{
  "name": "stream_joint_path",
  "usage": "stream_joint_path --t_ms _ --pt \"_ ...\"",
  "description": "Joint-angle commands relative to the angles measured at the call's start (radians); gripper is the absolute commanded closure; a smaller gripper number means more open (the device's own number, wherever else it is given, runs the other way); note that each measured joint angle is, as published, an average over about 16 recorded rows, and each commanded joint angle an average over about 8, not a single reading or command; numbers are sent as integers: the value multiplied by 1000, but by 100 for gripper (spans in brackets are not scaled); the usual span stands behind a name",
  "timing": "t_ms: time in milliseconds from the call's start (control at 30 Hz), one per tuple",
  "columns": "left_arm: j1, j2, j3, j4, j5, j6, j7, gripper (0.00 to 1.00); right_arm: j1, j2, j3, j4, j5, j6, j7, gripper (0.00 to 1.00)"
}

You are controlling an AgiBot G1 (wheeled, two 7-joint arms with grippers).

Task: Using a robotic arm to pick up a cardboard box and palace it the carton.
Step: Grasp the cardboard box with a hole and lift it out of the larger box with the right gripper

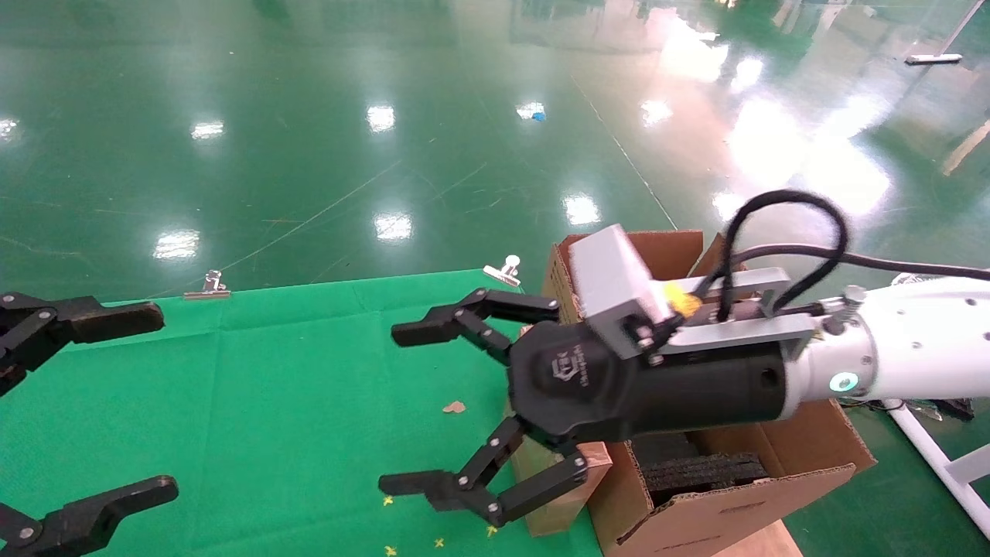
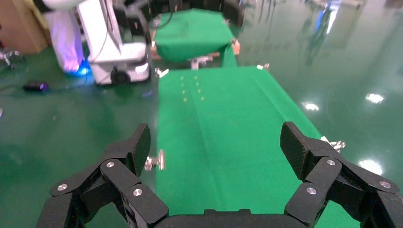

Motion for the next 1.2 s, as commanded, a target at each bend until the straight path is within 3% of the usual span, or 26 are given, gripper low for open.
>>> stream_joint_path --t_ms 33,400,600,1000,1200 --pt "0 0 0 0 0 0 0 0 14 -3 -15 11 -25 2 18 0" --pt "0 0 1 0 -1 0 1 0 343 -162 -304 25 -415 -75 188 0" --pt "0 -1 1 0 -1 0 1 0 522 -231 -513 27 -555 -83 258 0" --pt "-1 -1 2 0 -2 -1 1 0 863 -251 -865 27 -547 -89 426 0" --pt "-1 -1 3 0 -2 -1 1 0 957 -262 -1034 29 -544 -76 452 0"
